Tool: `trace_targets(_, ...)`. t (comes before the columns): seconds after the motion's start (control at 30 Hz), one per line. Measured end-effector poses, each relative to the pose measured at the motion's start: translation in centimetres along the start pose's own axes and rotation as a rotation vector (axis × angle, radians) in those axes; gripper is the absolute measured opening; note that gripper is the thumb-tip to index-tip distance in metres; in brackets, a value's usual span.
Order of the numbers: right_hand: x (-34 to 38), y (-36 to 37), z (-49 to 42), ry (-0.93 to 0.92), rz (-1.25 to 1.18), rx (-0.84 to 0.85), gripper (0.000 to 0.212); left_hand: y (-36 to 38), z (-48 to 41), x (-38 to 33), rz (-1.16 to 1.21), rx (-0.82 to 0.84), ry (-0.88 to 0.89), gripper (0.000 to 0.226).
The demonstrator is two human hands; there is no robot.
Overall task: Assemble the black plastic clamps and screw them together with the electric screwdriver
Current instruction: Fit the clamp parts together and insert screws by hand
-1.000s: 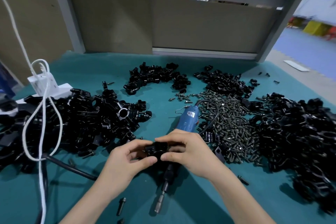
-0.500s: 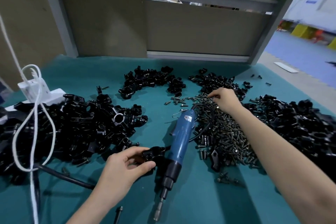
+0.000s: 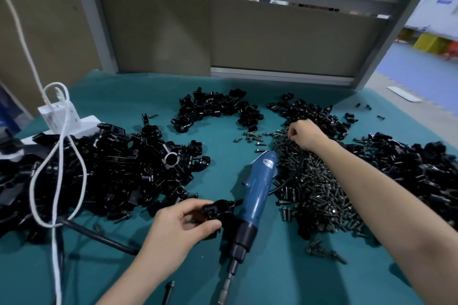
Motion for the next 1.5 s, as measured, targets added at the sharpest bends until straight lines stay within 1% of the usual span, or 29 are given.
trace_targets(0.07, -0.4, -1.6, 0.8, 0.048, 0.006, -0.124, 0.022, 0.0, 0.0, -0.1, 0.002, -0.004, 0.001, 0.031)
trace_targets(0.13, 0.4, -3.3, 2.5, 0.038, -0.049, -0.226, 0.03, 0.0, 0.0, -0.1, -0.008, -0.001, 0.001, 0.032)
trace_targets(0.2, 2.9, -4.7, 5.1, -0.046, -0.255, -0.255, 0.043, -0.1, 0.0, 0.0, -0.01, 0.001, -0.004, 0.029)
trace_targets(0.23, 4.7, -5.2, 6.9, -0.117, -0.356, -0.253, 0.045, 0.0, 0.0, 0.0, -0.009, 0.003, -0.009, 0.028)
trace_targets(0.3, 8.4, -5.5, 11.0, -0.273, -0.588, -0.219, 0.038, 0.1, -0.1, 0.2, -0.002, 0.004, -0.013, 0.026)
trace_targets(0.4, 13.5, -4.0, 16.9, -0.42, -1.049, -0.037, 0.031, 0.0, -0.1, 0.2, 0.022, -0.012, -0.003, 0.026)
trace_targets(0.43, 14.9, -3.3, 18.4, -0.448, -1.124, 0.016, 0.031, -0.1, -0.1, 0.2, 0.025, -0.019, 0.008, 0.028)
trace_targets(0.47, 16.0, -2.5, 19.5, -0.47, -1.148, 0.041, 0.03, -0.1, -0.2, 0.1, 0.017, -0.025, 0.024, 0.027)
trace_targets(0.5, 16.7, -1.8, 20.3, -0.487, -1.129, 0.039, 0.028, -0.2, -0.1, 0.1, 0.005, -0.028, 0.036, 0.025)
trace_targets(0.6, 17.3, -0.3, 21.4, -0.494, -0.978, -0.054, 0.02, -0.2, -0.1, 0.1, -0.022, -0.026, 0.054, 0.023)
trace_targets(0.73, 17.1, 0.1, 22.0, -0.482, -0.99, -0.124, 0.032, -0.1, -0.1, -0.3, -0.056, 0.004, 0.066, 0.032)
trace_targets(0.77, 17.1, 0.2, 22.1, -0.489, -0.986, -0.142, 0.032, -0.2, -0.1, -0.3, -0.066, 0.004, 0.074, 0.032)
trace_targets(0.87, 17.0, 0.4, 22.5, -0.5, -0.986, -0.236, 0.013, -0.1, -0.1, -0.4, -0.077, 0.009, 0.081, 0.032)
trace_targets(0.9, 17.0, 0.4, 22.6, -0.507, -0.972, -0.278, 0.01, 0.0, -0.1, -0.4, -0.063, 0.007, 0.078, 0.031)
trace_targets(0.97, 17.3, 0.3, 22.9, -0.552, -0.928, -0.33, 0.009, -0.1, -0.1, -0.4, -0.039, 0.002, 0.079, 0.032)
trace_targets(1.03, 17.8, 0.1, 23.3, -0.637, -0.849, -0.363, 0.007, -0.2, -0.1, -0.3, -0.052, 0.007, 0.082, 0.037)
trace_targets(1.07, 18.0, -0.1, 23.4, -0.671, -0.811, -0.374, 0.007, -0.2, -0.1, -0.2, -0.061, 0.012, 0.083, 0.034)
trace_targets(1.13, 18.0, -0.4, 23.4, -0.708, -0.765, -0.384, 0.008, 0.0, -0.1, -0.2, -0.052, 0.025, 0.078, 0.027)
trace_targets(1.3, 18.0, -0.9, 23.2, -0.772, -0.681, -0.334, 0.01, 0.3, 0.0, -0.3, -0.003, 0.023, 0.081, 0.026)
trace_targets(1.4, 18.0, -0.6, 23.2, -0.787, -0.651, -0.303, 0.012, 0.5, 0.1, -0.7, -0.057, 0.032, 0.112, 0.032)
trace_targets(1.5, 17.6, -0.6, 23.1, -0.75, -0.662, -0.296, 0.016, 0.6, 0.2, -1.1, -0.127, 0.024, 0.165, 0.034)
Point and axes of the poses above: each hand's wrist, its own z-axis away from the middle knuckle, its own y-axis out of the palm, x = y × z, the point moved 8 cm from there along -z, towards the middle knuckle, and after that the axes turned 3 degrees about x, right-handed, at the moved point
